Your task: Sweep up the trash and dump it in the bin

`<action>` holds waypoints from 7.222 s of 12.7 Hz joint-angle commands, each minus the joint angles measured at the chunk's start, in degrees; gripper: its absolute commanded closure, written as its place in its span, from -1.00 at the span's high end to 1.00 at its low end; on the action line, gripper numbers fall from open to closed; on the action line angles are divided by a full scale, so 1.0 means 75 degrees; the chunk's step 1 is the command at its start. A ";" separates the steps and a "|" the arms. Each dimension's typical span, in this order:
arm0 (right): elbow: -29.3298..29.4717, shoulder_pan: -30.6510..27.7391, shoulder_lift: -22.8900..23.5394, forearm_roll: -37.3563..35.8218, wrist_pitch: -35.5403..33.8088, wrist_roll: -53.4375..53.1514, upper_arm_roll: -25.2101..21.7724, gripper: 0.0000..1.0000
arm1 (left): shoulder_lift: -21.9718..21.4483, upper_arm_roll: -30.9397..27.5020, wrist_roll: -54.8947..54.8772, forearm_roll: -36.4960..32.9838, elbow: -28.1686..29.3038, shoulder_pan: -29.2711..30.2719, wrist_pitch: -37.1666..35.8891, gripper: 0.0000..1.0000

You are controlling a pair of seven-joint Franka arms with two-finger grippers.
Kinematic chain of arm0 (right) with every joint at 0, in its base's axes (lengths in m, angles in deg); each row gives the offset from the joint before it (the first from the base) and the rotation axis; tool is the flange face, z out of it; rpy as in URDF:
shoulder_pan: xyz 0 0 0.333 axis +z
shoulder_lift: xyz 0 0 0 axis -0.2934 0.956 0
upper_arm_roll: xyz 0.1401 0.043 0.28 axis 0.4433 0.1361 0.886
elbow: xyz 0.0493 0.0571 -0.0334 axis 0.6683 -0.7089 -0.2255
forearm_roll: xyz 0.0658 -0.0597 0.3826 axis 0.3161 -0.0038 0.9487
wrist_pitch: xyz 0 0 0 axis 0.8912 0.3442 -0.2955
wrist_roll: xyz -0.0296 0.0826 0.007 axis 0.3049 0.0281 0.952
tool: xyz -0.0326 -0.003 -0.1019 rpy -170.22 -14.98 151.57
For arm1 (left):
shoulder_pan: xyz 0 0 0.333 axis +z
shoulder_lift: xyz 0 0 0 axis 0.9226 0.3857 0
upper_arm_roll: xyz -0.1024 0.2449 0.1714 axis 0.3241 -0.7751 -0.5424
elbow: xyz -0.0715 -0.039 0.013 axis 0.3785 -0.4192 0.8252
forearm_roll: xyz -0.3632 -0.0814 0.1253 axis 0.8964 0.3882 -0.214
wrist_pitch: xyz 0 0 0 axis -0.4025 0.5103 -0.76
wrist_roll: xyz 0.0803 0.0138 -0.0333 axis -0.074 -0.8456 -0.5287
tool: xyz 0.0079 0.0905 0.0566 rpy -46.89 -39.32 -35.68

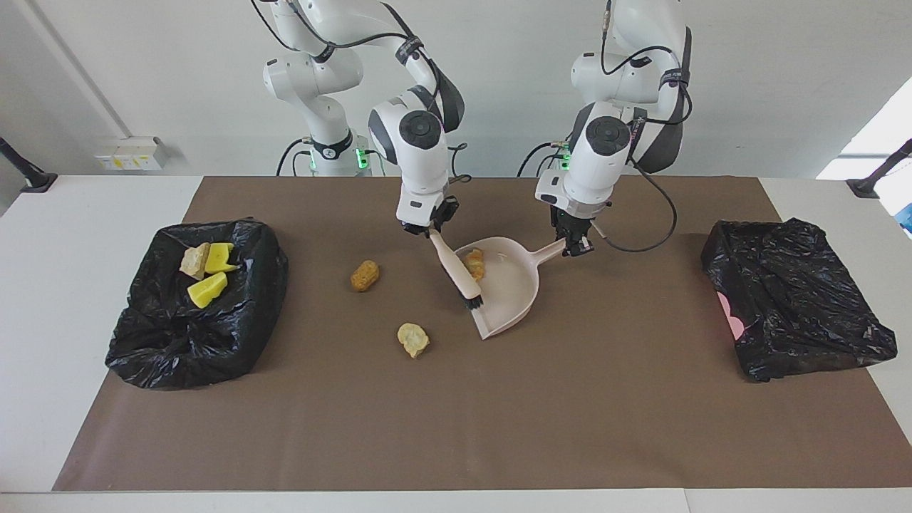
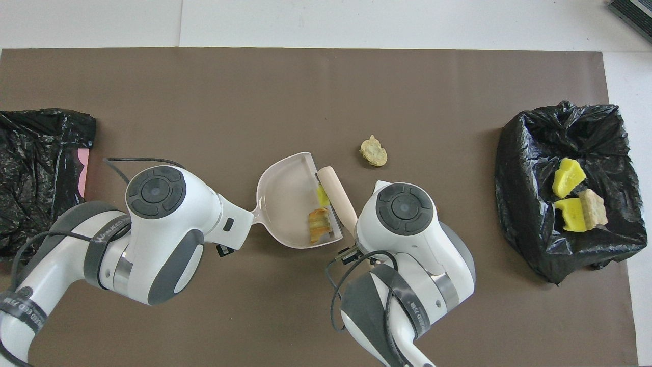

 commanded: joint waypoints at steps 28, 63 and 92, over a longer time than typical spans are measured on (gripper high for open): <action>-0.0405 -0.0029 -0.0009 0.1052 0.0081 -0.2276 0.0154 -1.00 | -0.0231 -0.0075 -0.0071 -0.0009 0.0938 -0.0267 0.1322 -1.00; 0.1650 -0.2266 0.0557 -0.0340 -0.1887 0.1159 0.1115 -1.00 | -0.0371 -0.0099 0.1288 0.0401 0.0224 0.0574 0.1216 -1.00; 0.1751 0.0795 0.0497 -0.0082 -0.1872 -0.5010 0.1139 1.00 | 0.0859 -0.0075 -0.3997 -0.3674 -0.4101 0.7048 -0.2123 -1.00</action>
